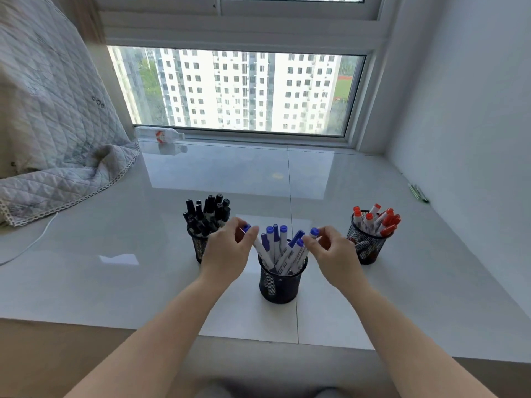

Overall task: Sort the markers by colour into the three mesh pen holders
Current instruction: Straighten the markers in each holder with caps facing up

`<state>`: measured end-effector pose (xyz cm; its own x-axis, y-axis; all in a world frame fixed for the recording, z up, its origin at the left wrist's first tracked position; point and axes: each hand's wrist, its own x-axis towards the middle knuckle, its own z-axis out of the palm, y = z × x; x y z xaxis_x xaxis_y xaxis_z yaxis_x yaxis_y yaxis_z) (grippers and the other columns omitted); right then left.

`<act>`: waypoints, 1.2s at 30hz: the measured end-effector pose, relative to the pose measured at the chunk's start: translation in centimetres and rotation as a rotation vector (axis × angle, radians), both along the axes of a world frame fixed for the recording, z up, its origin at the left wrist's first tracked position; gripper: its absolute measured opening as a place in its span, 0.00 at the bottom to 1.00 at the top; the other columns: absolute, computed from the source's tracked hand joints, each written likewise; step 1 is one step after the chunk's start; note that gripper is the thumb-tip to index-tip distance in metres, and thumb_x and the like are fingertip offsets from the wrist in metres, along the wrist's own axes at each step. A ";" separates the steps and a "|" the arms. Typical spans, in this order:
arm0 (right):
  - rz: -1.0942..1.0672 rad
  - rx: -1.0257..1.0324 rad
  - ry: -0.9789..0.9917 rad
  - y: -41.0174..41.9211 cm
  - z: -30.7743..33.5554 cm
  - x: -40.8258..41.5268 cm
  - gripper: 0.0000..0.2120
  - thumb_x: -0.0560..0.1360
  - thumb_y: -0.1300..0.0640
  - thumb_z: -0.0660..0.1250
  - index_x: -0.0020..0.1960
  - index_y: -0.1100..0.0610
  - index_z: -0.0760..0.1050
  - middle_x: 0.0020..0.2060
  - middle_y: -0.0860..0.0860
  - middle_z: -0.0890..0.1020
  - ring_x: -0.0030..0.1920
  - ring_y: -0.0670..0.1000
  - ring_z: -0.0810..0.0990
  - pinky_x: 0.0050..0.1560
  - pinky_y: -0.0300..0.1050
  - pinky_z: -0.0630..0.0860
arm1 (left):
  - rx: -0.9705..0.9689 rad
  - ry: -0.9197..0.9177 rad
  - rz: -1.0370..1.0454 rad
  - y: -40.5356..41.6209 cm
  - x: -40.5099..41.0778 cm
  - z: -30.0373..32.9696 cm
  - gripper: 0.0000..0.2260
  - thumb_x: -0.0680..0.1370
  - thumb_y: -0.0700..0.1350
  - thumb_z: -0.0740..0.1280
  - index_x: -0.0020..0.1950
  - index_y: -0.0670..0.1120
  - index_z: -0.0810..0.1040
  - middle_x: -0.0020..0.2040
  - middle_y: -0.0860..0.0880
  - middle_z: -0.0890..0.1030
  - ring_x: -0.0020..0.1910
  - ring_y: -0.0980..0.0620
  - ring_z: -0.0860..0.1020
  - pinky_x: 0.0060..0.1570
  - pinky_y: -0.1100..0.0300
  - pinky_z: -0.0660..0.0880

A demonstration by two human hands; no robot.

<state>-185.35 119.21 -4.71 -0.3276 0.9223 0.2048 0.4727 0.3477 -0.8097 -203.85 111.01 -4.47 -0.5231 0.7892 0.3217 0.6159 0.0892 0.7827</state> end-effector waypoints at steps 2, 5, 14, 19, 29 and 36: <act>0.012 0.008 0.052 0.3 1.3 0.0 0.08 0.75 0.49 0.65 0.44 0.54 0.72 0.29 0.48 0.74 0.30 0.46 0.72 0.33 0.39 0.69 | 0.129 -0.048 0.066 -0.2 -0.5 1.1 0.08 0.77 0.53 0.63 0.42 0.49 0.72 0.31 0.54 0.74 0.31 0.58 0.73 0.31 0.66 0.67; -0.006 0.043 0.172 0.6 3.0 -0.1 0.07 0.75 0.50 0.64 0.43 0.53 0.72 0.29 0.51 0.73 0.29 0.47 0.70 0.33 0.41 0.68 | 0.277 -0.191 0.179 -0.3 -1.1 2.3 0.10 0.78 0.49 0.62 0.38 0.50 0.70 0.29 0.51 0.75 0.27 0.60 0.72 0.28 0.73 0.66; -0.225 -0.502 0.952 1.0 4.5 0.3 0.07 0.76 0.60 0.61 0.39 0.56 0.71 0.23 0.47 0.74 0.25 0.44 0.72 0.25 0.35 0.71 | 0.219 -1.355 -0.081 -0.6 -0.5 2.5 0.06 0.79 0.43 0.61 0.44 0.44 0.74 0.30 0.51 0.78 0.25 0.59 0.75 0.27 0.65 0.74; -0.106 -0.853 1.208 0.2 4.3 0.2 0.07 0.77 0.63 0.58 0.43 0.60 0.73 0.31 0.52 0.79 0.33 0.47 0.77 0.30 0.35 0.78 | 0.171 -1.583 -0.329 -0.6 0.3 2.2 0.06 0.75 0.45 0.64 0.48 0.44 0.76 0.37 0.52 0.83 0.34 0.59 0.81 0.35 0.63 0.78; -0.009 -0.442 0.684 -1.0 2.4 -0.6 0.12 0.73 0.70 0.65 0.46 0.56 0.66 0.42 0.56 0.82 0.43 0.53 0.82 0.40 0.41 0.80 | 0.083 -0.681 -0.234 -1.0 1.2 0.8 0.08 0.78 0.38 0.63 0.49 0.51 0.67 0.39 0.54 0.85 0.41 0.59 0.82 0.43 0.61 0.74; -0.062 -0.098 0.384 -2.7 0.3 -1.3 0.07 0.74 0.60 0.68 0.40 0.51 0.72 0.28 0.43 0.79 0.33 0.39 0.78 0.37 0.29 0.74 | 0.135 -0.644 -0.140 -0.7 1.1 -0.2 0.04 0.80 0.47 0.59 0.46 0.50 0.69 0.40 0.53 0.85 0.45 0.54 0.83 0.43 0.59 0.76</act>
<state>-186.69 116.52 -4.44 -0.1877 0.9591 0.2117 0.1463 0.2405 -0.9596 -202.73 110.28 -4.63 -0.5390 0.8384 0.0808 0.0211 -0.0824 0.9964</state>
